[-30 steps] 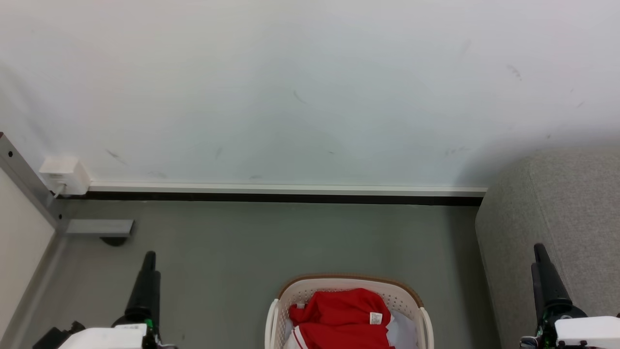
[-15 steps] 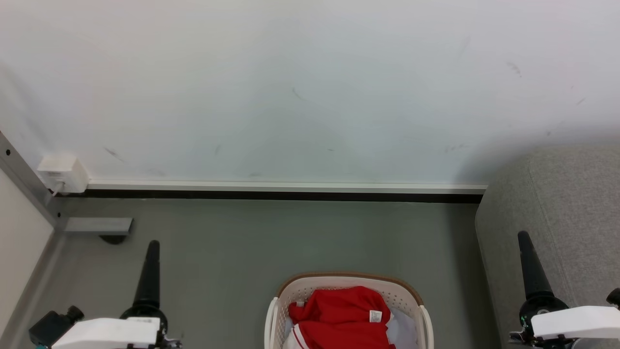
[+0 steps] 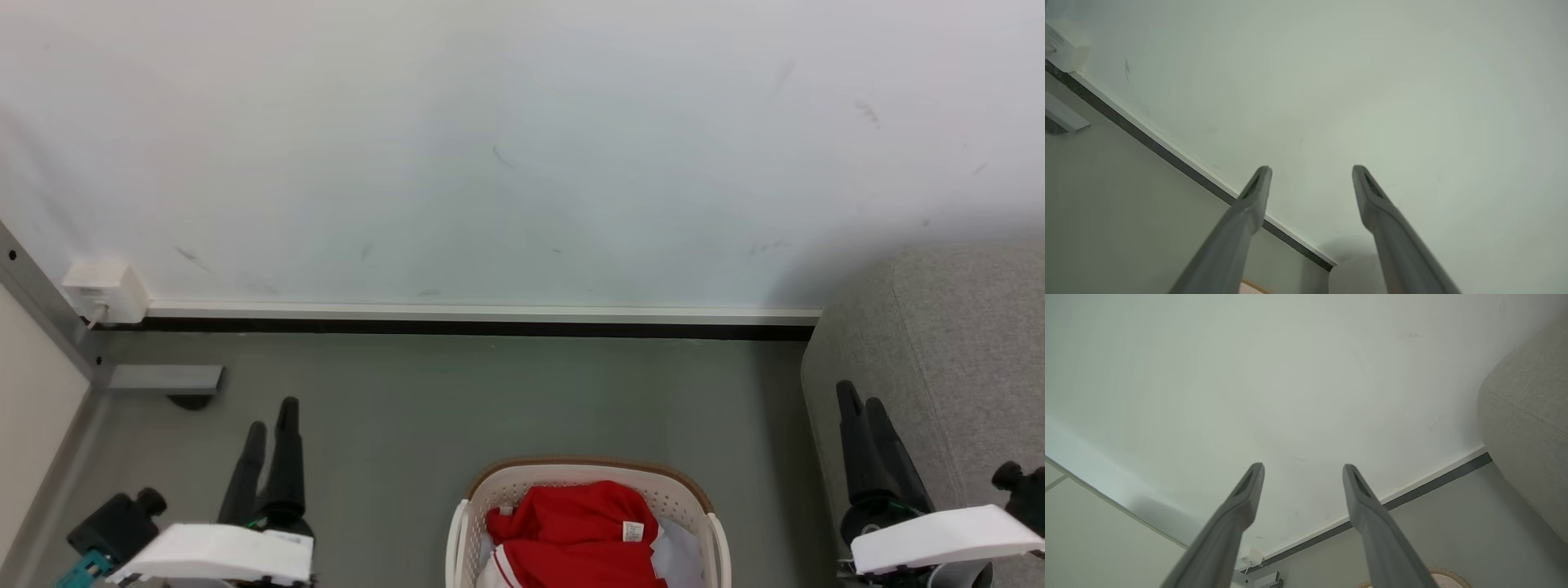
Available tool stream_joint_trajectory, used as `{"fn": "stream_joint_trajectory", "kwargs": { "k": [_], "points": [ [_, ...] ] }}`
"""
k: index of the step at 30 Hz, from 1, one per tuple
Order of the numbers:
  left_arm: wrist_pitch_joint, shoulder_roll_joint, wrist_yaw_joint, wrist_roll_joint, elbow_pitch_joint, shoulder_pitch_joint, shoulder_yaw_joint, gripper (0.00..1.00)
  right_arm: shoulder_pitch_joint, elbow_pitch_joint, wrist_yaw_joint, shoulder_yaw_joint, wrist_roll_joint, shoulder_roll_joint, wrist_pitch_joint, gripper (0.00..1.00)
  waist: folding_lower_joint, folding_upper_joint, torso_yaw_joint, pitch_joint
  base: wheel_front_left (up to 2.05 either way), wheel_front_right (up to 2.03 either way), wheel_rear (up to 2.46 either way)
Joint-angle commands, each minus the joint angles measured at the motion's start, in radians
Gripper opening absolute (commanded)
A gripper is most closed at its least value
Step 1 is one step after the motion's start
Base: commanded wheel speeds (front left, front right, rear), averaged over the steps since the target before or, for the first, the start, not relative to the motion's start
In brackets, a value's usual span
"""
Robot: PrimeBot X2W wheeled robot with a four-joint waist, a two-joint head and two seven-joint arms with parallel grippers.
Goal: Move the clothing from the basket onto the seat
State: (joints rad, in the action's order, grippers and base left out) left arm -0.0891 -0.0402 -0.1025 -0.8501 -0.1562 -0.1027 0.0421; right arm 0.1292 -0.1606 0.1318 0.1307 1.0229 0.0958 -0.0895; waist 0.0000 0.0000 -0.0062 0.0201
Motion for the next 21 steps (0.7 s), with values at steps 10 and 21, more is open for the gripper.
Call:
{"fn": "stream_joint_trajectory", "kwargs": {
  "k": [10, 21],
  "points": [
    [-0.035, -0.013, 0.041, 0.251, 0.023, -0.019, -0.031, 1.00, 0.034, 0.006, -0.001, 0.033, -0.220, 0.019, -0.034, 1.00, 0.0000, 0.0000, -0.001, 0.000, 0.00, 0.00, 0.00],
    [-0.066, -0.023, 0.073, 0.391, 0.023, -0.018, -0.052, 1.00, 0.038, -0.015, -0.001, 0.032, -0.366, 0.010, -0.065, 1.00, 0.0000, 0.0000, -0.002, -0.002, 0.00, 0.00, 0.00]
  ]
}}
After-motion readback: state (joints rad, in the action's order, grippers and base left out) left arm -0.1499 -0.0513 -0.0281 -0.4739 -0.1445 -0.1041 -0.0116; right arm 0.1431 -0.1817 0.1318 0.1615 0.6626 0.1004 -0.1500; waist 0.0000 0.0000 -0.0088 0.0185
